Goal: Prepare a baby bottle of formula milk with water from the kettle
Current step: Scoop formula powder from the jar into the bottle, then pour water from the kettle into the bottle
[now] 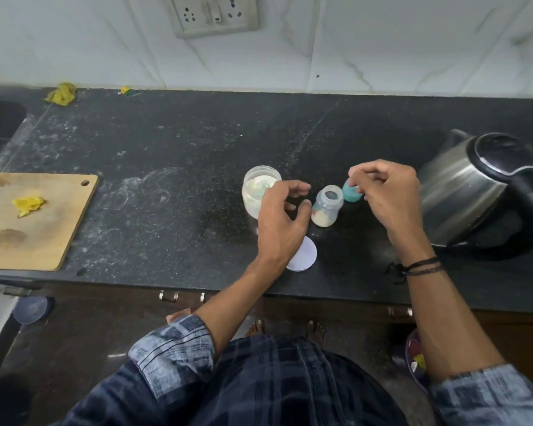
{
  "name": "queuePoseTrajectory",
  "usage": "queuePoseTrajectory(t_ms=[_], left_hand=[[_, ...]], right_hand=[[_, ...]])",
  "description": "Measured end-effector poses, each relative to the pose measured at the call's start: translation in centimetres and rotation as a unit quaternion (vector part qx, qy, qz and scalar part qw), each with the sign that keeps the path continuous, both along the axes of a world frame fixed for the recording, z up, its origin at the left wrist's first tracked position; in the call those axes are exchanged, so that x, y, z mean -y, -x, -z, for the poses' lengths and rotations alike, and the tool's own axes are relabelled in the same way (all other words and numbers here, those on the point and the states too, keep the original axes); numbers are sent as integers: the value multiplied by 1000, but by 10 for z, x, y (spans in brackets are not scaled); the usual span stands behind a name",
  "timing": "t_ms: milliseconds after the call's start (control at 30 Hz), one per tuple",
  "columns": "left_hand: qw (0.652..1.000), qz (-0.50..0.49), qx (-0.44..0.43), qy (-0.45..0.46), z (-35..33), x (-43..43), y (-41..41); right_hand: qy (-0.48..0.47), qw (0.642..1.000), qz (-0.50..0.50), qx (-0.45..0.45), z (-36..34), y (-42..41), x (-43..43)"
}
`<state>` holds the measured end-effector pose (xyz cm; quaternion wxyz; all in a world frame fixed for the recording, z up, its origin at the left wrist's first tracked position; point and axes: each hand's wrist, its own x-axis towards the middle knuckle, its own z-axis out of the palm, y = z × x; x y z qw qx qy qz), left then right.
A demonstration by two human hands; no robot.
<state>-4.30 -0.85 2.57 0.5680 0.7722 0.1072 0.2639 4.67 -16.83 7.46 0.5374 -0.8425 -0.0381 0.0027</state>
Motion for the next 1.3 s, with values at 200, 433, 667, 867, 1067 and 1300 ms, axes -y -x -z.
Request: queuePoseTrajectory(t_ms=[200,433,667,867,1067,1300], left_hand=[[996,84,-18,-23,1,36,-13],[989,145,-39,-6,-12,76,-32],[980,193,-44,8,-21,111,-49],[978,199,-57,-15,-15,128,-61],[979,189,-73,0,-13,138,-68],[981,179,-71,2,-11,146,-76]], right_hand=[[10,999,47,16,-5,5,47],[71,980,130,129,-27,15,109],[116,924,287,224,-34,21,153],[-24,957,288,27,-10,9,170],[-127,959,254,11,-8,4,173],[-151,954,258,21,-10,3,170]])
